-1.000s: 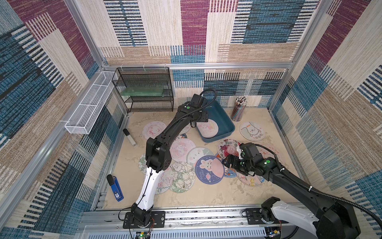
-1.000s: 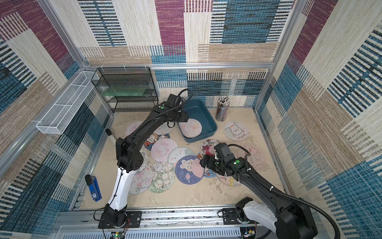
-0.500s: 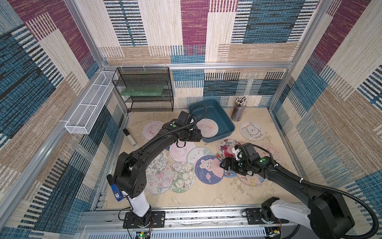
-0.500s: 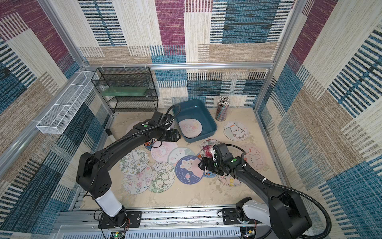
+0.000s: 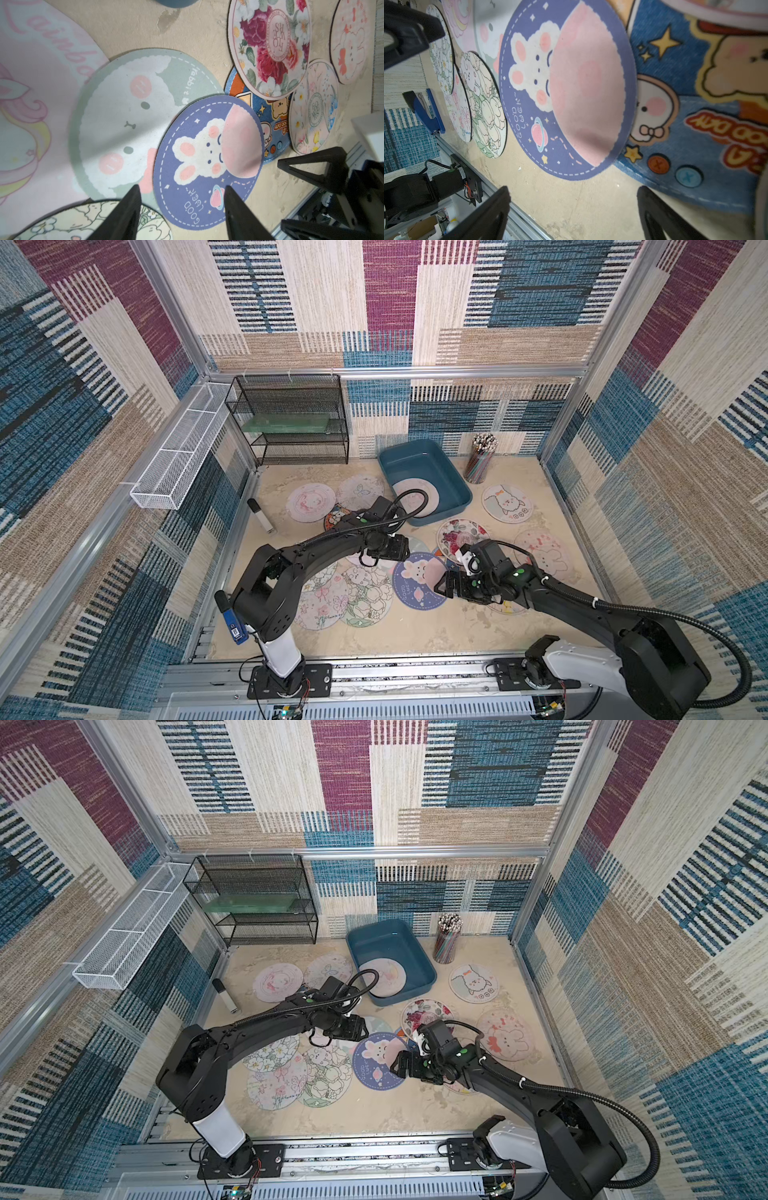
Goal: Put the coasters into the storage box
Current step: Pick up the coaster from the coaster.
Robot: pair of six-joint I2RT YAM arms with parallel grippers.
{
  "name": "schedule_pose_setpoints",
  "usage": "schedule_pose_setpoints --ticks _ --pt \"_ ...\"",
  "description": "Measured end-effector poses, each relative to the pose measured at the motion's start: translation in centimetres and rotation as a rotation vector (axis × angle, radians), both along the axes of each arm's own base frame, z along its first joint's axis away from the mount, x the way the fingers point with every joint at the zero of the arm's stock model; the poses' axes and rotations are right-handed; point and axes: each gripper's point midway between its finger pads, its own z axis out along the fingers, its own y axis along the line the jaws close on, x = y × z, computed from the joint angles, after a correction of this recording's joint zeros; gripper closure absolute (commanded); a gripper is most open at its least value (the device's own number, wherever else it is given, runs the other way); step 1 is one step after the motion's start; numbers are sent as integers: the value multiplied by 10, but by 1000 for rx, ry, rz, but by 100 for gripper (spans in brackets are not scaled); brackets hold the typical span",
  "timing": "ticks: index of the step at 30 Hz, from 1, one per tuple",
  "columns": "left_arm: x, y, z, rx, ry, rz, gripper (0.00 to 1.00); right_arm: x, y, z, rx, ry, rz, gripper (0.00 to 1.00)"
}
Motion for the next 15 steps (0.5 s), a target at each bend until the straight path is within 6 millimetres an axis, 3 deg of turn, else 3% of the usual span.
schedule_pose_setpoints --ticks 15 --pt "-11 -3 -40 56 59 -40 49 -7 9 -10 23 30 -9 6"
